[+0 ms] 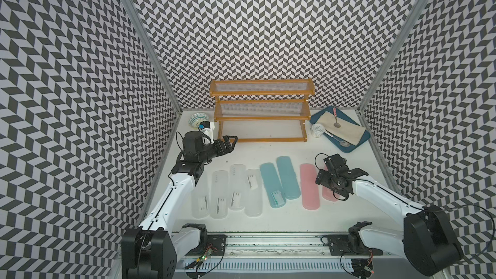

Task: Place the pencil cases on the shelf according to color
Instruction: Pick up the pencil case from the center of the board.

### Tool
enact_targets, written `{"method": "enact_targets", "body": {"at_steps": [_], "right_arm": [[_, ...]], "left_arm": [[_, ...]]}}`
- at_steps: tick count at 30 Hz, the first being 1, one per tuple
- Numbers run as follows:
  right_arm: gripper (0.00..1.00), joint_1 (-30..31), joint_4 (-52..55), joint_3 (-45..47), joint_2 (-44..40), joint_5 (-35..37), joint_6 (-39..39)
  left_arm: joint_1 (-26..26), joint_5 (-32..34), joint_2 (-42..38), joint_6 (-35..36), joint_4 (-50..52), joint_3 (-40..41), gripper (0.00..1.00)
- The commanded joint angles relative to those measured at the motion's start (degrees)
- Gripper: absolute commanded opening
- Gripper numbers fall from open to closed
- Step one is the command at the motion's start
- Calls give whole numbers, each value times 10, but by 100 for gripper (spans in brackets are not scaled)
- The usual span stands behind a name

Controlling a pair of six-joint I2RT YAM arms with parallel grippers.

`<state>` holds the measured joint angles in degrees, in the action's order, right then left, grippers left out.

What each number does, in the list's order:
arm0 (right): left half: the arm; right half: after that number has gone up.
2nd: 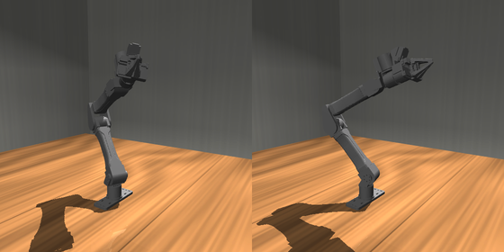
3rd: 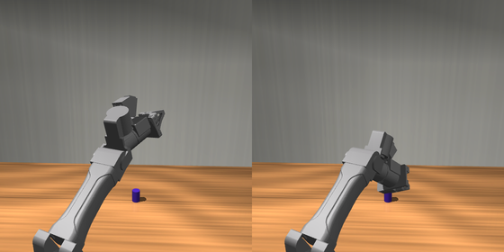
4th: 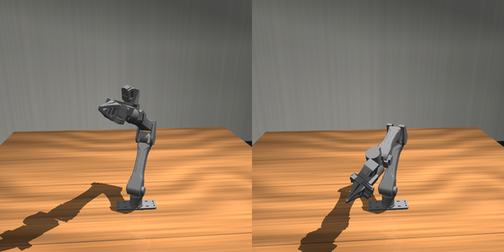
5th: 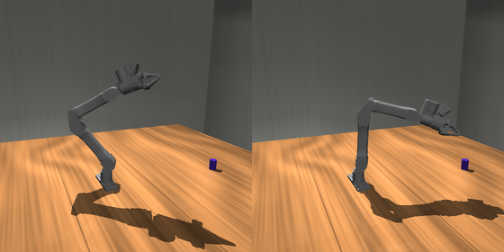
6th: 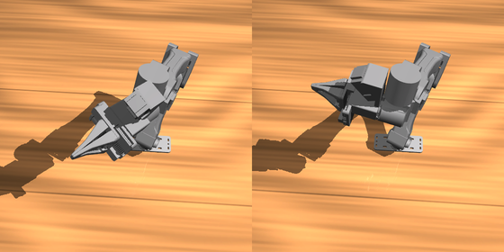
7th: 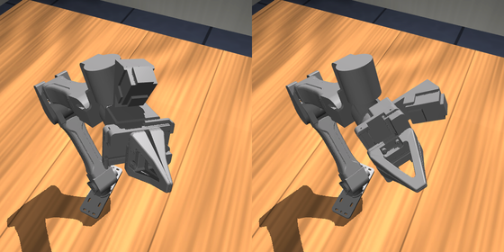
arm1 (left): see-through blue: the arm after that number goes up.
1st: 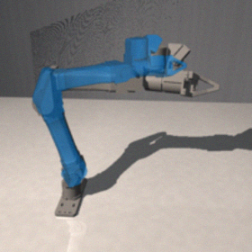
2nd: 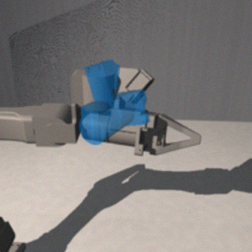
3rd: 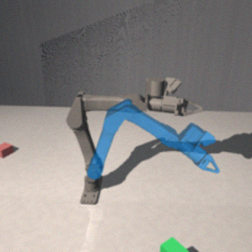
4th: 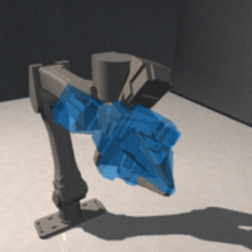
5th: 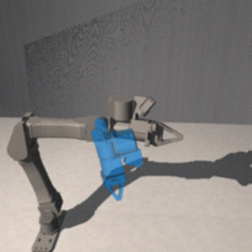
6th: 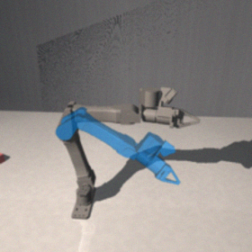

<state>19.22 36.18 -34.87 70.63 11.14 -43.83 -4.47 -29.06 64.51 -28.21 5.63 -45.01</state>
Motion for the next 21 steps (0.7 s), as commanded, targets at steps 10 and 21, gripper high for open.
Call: {"method": "enact_targets", "body": {"at_steps": [10,21], "right_arm": [[100,2,38,0,25,45,-40],[96,19,-4,17,60,10,-45]], "left_arm": [[2,-58,26,-54,-71,32,98],[2,-55,27,-49,-62,24,98]]}}
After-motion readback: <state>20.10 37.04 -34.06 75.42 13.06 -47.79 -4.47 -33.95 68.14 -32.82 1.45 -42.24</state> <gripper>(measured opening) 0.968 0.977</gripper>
